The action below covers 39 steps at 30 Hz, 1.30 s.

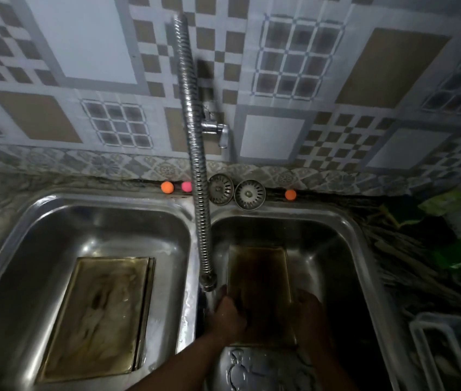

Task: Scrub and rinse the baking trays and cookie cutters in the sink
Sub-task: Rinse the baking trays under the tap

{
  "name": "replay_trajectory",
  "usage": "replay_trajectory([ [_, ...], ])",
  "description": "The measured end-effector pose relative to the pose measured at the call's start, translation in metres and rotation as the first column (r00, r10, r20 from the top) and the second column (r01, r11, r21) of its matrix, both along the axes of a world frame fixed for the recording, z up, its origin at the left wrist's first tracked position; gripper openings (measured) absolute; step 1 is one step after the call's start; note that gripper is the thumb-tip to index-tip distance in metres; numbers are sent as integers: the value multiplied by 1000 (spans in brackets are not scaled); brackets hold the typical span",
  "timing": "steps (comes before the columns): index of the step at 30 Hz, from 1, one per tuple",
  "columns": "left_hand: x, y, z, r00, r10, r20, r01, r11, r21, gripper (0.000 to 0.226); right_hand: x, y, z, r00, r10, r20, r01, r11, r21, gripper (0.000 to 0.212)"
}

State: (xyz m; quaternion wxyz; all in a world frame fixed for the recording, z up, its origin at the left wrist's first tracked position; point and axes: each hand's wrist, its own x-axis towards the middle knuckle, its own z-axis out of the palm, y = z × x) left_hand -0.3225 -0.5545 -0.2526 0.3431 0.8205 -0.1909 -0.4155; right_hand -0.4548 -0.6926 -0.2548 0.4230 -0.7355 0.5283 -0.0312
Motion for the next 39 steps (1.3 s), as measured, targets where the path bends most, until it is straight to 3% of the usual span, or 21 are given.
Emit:
replay_trajectory([
  [3,2,12,27,998,54,-24,-54,998,-34,60,19,16,23,998,-5,70,8,999,-41,15],
  [6,11,36,65,997,40,60,-29,985,-169,33,52,53,55,978,64,197,-35,988,-149,11],
  [8,21,60,90,981,162,108,-119,939,-323,10,77,87,75,954,101,282,-73,991,-107,9],
  [11,48,105,101,930,311,197,-219,898,-383,8,115,142,92,913,189,362,-176,982,-69,15],
  [14,86,156,91,886,410,218,-346,895,-281,7,150,192,94,880,311,359,-333,943,0,22],
  [17,118,205,74,843,398,361,-389,916,-102,14,179,224,75,863,436,254,-462,885,52,19],
  [20,138,253,49,831,293,474,-420,888,188,29,191,241,55,860,507,60,-511,853,105,20],
  [23,148,284,24,822,216,528,-419,856,303,26,192,251,37,883,467,-52,-448,870,206,21],
  [26,151,294,17,838,294,460,-456,840,294,25,193,259,17,889,451,-86,-425,879,214,6],
  [32,162,298,14,813,336,475,-506,811,294,25,198,265,7,917,368,-153,-340,922,184,12],
  [36,163,294,25,727,406,554,-586,787,192,30,203,270,20,951,299,-78,-290,950,113,14],
  [39,164,293,38,690,463,556,-592,803,67,32,203,267,41,941,339,2,-338,939,59,10],
])
